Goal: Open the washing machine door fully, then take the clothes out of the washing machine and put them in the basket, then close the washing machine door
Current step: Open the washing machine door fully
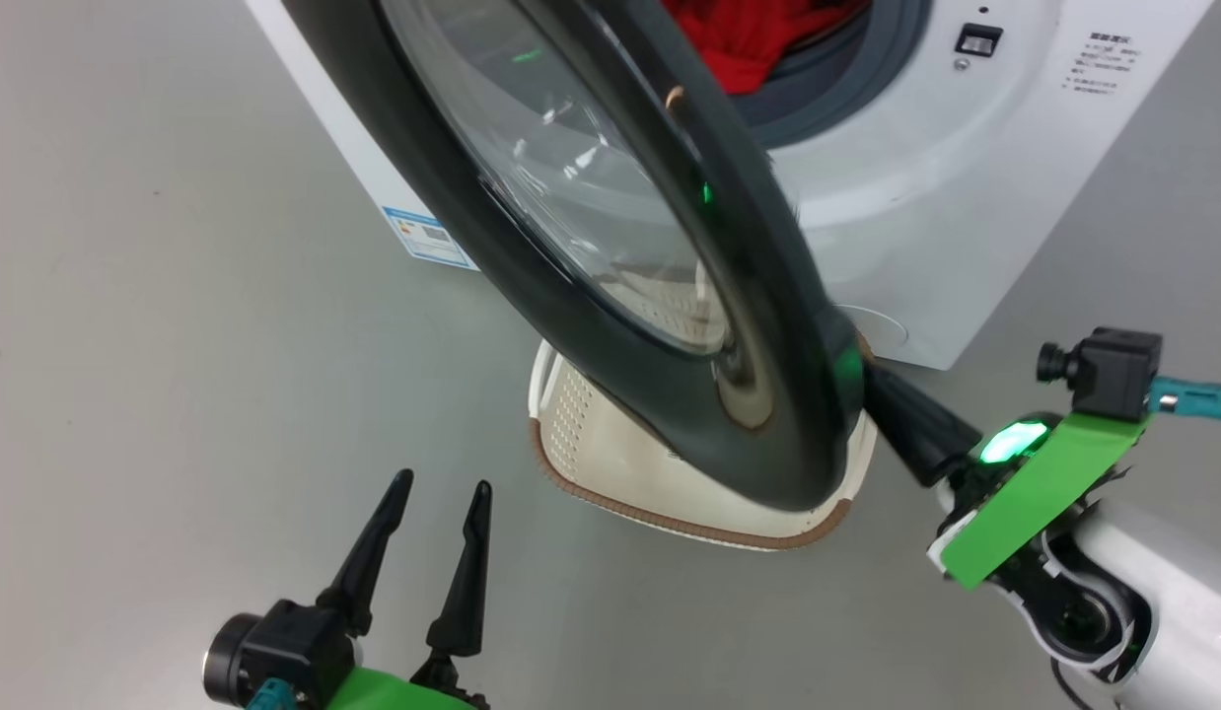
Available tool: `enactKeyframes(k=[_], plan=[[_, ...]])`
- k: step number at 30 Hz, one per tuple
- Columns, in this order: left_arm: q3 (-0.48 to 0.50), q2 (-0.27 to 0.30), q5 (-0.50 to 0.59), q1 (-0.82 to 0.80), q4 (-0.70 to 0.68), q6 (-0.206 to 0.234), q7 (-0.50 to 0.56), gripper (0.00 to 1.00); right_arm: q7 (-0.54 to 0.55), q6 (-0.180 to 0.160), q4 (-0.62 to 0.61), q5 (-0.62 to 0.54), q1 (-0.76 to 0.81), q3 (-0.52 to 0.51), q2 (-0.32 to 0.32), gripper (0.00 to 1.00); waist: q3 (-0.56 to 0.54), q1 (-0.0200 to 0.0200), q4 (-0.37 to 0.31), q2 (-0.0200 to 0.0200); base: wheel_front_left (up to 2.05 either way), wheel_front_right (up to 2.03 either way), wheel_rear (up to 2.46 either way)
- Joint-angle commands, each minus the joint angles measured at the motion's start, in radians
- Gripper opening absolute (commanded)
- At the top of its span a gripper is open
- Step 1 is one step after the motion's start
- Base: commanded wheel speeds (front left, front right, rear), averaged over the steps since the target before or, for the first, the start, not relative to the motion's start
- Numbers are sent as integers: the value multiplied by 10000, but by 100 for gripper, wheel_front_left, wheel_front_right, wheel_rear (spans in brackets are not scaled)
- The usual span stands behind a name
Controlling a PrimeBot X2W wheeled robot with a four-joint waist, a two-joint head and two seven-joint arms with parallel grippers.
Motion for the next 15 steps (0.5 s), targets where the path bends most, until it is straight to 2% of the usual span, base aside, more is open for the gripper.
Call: enactKeyframes(k=[1,15], plan=[[258,108,-74,20,-245,98,-122,100,-51,67,-362,142,105,297,-55,0,-132,0,155,0,0,0,0],[159,108,-72,363,-200,290,-122,100,-51,67,-762,244,77,1490,107,0,-539,0,1067,0,0,0,0]])
